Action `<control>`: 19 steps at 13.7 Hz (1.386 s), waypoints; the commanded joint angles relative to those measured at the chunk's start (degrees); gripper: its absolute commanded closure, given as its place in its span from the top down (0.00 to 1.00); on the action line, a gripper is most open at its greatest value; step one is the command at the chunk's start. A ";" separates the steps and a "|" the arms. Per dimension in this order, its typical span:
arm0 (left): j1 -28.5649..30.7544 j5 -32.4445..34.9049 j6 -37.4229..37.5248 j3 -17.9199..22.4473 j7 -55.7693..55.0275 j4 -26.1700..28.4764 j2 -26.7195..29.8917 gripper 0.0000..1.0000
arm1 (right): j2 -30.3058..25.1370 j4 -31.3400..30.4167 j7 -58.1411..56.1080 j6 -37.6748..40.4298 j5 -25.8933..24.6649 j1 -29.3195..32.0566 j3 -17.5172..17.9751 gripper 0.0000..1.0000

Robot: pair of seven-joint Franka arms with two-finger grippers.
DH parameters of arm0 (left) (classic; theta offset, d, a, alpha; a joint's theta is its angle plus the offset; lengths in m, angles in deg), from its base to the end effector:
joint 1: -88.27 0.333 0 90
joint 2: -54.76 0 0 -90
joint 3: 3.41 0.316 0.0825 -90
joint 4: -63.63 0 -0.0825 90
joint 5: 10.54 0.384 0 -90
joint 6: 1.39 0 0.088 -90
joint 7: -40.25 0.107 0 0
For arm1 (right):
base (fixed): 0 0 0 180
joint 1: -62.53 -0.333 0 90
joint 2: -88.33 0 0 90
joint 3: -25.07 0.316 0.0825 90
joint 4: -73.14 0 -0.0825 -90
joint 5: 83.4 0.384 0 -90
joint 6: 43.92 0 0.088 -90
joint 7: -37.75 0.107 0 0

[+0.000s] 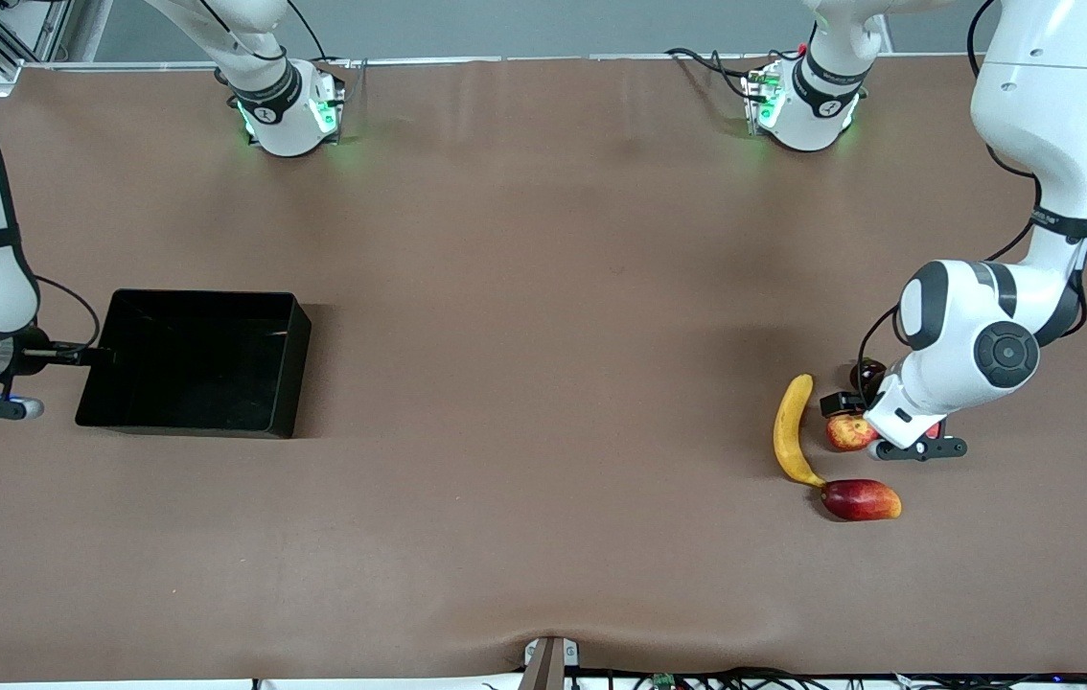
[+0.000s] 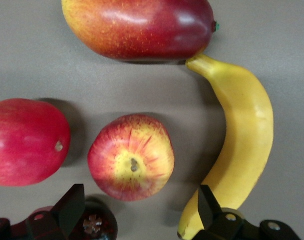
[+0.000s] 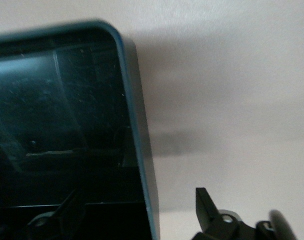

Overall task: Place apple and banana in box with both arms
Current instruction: 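Grasp the red-yellow apple with the left gripper while the right gripper grips the box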

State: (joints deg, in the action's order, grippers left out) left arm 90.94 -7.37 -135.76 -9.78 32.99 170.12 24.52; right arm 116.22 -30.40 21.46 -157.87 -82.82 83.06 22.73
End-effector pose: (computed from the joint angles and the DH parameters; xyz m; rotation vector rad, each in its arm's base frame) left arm 0.6365 -0.0364 0.2327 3.1267 0.0573 -0.0606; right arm 0.5675 -0.2372 0.2532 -3.0128 0.1788 0.4422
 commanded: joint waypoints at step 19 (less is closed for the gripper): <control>0.23 0.26 -1.70 0.49 -0.56 -2.16 -0.18 0.00 | -1.18 8.71 -6.65 17.69 13.31 -8.12 2.86 0.00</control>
State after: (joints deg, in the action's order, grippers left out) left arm 91.27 -7.37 -140.45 -9.25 33.02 167.34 20.82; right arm 115.73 -21.73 16.04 -142.50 -71.16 77.77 24.83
